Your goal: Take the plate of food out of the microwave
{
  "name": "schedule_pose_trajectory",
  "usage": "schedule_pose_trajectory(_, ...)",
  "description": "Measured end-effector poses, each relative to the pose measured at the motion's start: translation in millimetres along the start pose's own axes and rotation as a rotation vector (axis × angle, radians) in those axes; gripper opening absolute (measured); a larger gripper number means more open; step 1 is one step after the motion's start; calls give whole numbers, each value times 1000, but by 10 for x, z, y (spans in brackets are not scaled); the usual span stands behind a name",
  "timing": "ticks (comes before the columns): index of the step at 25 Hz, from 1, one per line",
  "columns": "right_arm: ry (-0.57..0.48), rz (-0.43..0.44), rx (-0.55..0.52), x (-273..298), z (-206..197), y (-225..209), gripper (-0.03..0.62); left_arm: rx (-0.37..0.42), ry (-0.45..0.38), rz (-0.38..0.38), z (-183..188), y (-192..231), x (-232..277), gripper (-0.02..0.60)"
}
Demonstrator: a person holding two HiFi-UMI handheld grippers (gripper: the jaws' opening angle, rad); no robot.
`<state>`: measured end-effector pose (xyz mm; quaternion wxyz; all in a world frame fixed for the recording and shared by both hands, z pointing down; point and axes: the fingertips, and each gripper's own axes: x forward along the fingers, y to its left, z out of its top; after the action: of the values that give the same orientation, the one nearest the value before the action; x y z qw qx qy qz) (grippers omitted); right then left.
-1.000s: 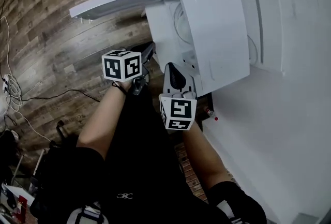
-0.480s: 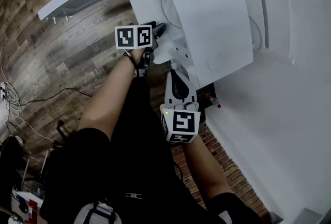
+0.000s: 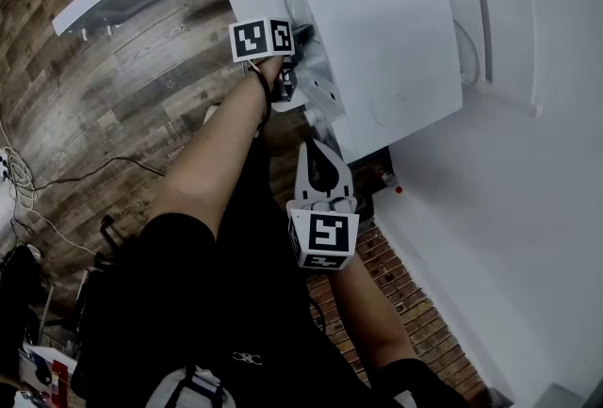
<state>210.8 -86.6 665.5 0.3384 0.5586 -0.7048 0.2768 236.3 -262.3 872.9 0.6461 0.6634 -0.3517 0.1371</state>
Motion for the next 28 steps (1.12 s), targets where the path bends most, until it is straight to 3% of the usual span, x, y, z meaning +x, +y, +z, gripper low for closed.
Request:
schedule_pose_trajectory(5,-6,3,17,30,50,-74,14,15,34,35,-40,38,66,279)
schedule_pose_trajectory(12,-9,30,-9,63,124,-70,13,-32,91,-13,-179,94,-25,261)
schedule_pose_trajectory(14,-1,42,-17,75,118,-46,13,-69,78,-52,-178,82,-72,223)
schedule_pose_trajectory(18,0,62,-42,99,132,-14,14,-127,86,-173,-171,-58,-132,46)
schedule_pose_trajectory(22,1,77,-66,115,153,14,14,-161,116,-214,-215,-55,-169,37)
schedule_pose_trajectory(28,5,90,-84,120,189,50,13,-278,62,-333,-214,-76,-310,11)
